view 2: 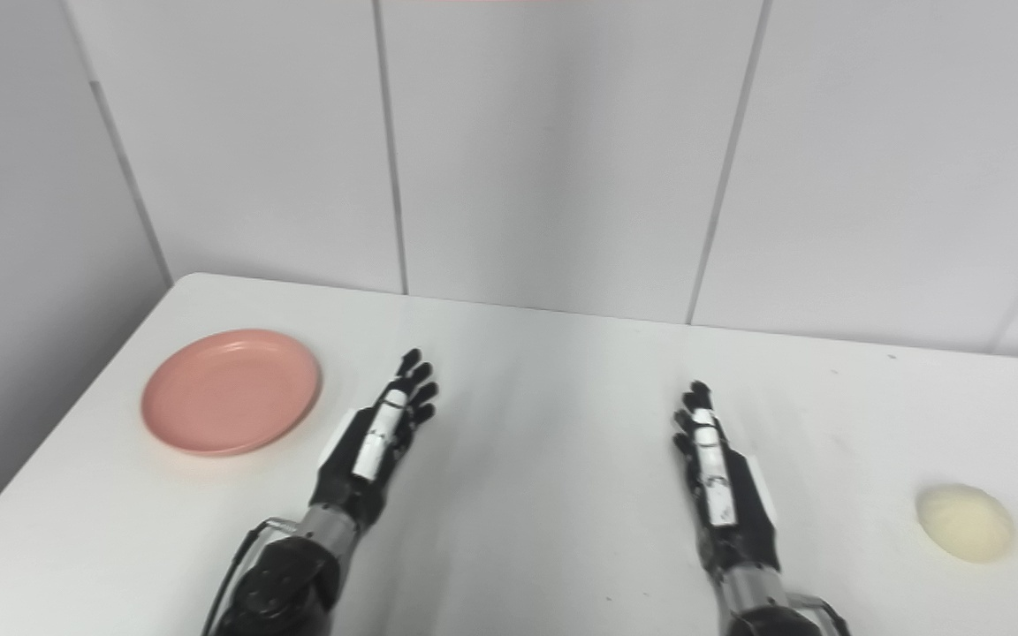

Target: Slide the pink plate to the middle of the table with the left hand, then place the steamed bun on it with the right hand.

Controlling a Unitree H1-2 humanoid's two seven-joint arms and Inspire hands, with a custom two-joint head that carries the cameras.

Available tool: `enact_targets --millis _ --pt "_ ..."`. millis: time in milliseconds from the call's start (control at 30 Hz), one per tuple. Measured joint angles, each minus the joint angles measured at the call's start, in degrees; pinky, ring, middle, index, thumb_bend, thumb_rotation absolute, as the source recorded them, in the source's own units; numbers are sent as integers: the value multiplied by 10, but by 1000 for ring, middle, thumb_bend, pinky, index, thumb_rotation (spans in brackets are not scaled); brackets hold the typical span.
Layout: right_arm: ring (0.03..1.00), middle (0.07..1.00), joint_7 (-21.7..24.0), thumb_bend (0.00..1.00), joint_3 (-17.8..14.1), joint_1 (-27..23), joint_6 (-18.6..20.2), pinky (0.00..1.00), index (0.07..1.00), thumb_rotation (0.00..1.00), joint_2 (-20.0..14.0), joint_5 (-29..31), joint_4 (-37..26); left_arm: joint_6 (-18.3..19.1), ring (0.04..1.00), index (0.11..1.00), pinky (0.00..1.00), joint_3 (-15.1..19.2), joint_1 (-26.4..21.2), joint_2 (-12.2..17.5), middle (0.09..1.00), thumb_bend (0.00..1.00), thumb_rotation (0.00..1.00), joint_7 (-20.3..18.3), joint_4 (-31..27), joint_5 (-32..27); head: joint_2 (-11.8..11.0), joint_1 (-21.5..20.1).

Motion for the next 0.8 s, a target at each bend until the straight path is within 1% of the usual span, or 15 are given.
enact_targets --millis 167,367,600,800 --pt "1000 1000 1 140 -2 0 1 1000 1000 1000 -3 4 0 -9 991 1000 991 0 -15 -7 1000 432 1000 9 23 5 -5 12" --pt "1000 1000 1 110 -1 2 2 1000 1000 1000 -6 4 -4 -11 996 1000 994 -3 -19 -9 1000 433 1000 12 28 7 -8 18" --pt "1000 1000 -3 108 -2 6 29 1000 1000 1000 -6 4 -23 -12 995 1000 991 -5 -19 -10 1000 434 1000 14 28 12 -7 20" --pt "1000 1000 -4 112 -2 8 31 1000 1000 1000 -6 4 -26 -14 994 1000 993 -4 -20 -10 1000 433 1000 15 30 16 -9 24"
